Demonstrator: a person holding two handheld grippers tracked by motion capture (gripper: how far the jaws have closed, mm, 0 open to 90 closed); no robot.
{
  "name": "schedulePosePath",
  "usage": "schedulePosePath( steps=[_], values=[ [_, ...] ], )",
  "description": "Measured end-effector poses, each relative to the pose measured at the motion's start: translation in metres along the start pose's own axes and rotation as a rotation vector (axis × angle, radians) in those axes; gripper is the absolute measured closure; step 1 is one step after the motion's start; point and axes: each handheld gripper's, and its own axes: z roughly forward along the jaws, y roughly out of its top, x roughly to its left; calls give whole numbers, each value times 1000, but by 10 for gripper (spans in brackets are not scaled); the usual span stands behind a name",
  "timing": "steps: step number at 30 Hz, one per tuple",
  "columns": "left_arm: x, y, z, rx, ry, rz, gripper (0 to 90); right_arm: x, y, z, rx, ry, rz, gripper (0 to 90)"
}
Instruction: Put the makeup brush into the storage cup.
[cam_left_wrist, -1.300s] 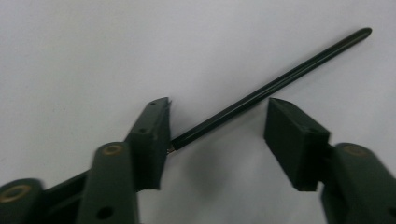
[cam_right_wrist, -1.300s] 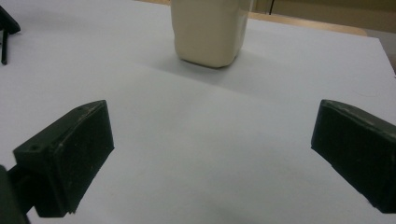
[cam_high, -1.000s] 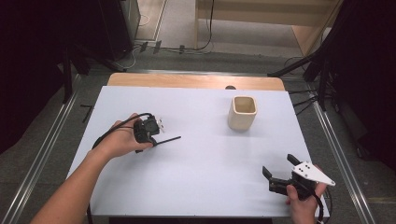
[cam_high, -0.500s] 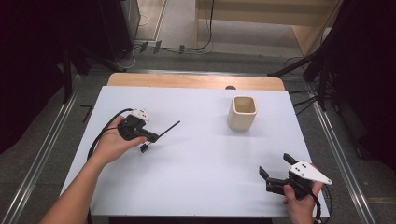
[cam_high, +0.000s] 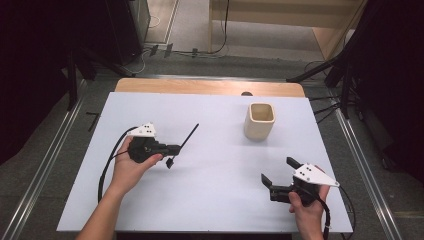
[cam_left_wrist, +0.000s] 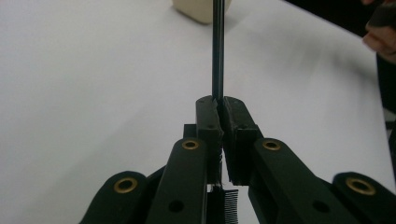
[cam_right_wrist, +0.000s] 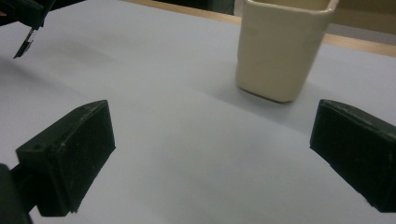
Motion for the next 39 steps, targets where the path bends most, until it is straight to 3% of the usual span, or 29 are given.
schedulePosePath(
  steps=[2, 4, 11, 14, 15, 17, 18, 24, 27, 28, 31, 33, 37, 39],
  values=[
    [-7, -4, 3, -48, 4, -6, 872, 3, 5, 4, -3, 14, 0, 5],
    [-8, -5, 4, -55, 10, -6, 872, 4, 7, 6, -2, 19, 2, 6],
    [-23, -9, 16, -175, 3, -23, 872, 26, 34, 29, -21, 89, 20, 71],
    [-26, -9, 19, -187, 6, -16, 872, 33, 40, 34, -33, 106, 29, 87],
    [-30, -9, 21, -202, 3, -12, 872, 41, 48, 40, -44, 120, 43, 150],
    [-32, -9, 23, -214, -5, -14, 872, 45, 53, 45, -46, 131, 58, 159],
    [-35, -10, 25, -230, -21, -35, 872, 47, 55, 47, -50, 149, 71, 184],
    [-44, -12, 33, -270, -31, -38, 872, 59, 64, 59, -71, 195, 128, 289],
    [-48, -12, 33, -300, -35, -47, 872, 62, 65, 61, -97, 256, 167, 364],
    [-51, -12, 34, -327, -32, -51, 872, 65, 65, 62, -96, 244, 168, 392],
    [-56, -12, 38, -335, -27, -39, 872, 75, 64, 64, -91, 189, 139, 408],
    [-61, -12, 42, -337, -24, -30, 872, 80, 63, 65, -86, 168, 149, 442],
    [-66, -13, 47, -342, -32, -26, 871, 84, 62, 67, -89, 183, 168, 479],
    [-70, -13, 51, -347, -39, -13, 872, 85, 60, 67, -106, 213, 194, 532]
  ],
)
